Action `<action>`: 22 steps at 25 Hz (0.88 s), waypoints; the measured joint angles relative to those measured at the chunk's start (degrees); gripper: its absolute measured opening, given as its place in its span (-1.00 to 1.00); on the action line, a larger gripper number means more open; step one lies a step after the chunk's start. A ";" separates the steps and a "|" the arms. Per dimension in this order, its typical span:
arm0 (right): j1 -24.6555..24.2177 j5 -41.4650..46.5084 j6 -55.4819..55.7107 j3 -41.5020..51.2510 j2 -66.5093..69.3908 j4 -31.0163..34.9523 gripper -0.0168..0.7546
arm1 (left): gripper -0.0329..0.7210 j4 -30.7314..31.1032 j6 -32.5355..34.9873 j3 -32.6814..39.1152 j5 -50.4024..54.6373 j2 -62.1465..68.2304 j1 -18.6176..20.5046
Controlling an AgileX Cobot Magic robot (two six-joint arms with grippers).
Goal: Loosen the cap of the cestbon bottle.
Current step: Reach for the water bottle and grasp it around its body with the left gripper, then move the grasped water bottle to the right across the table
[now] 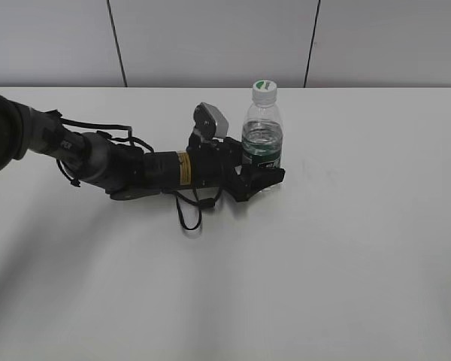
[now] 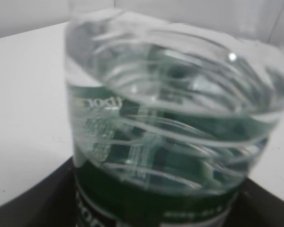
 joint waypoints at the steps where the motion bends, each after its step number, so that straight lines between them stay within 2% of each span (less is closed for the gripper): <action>1: 0.00 0.00 0.00 0.00 0.00 0.00 0.41 | 0.53 0.63 0.00 0.00 -0.31 0.00 0.00; 13: 0.00 0.00 0.00 0.00 0.00 0.00 0.41 | 0.51 9.93 -0.14 0.00 -8.66 0.80 -0.60; 22: 0.00 0.00 0.00 0.00 0.00 0.00 0.41 | 0.51 12.41 -0.58 0.00 -9.24 0.80 -4.83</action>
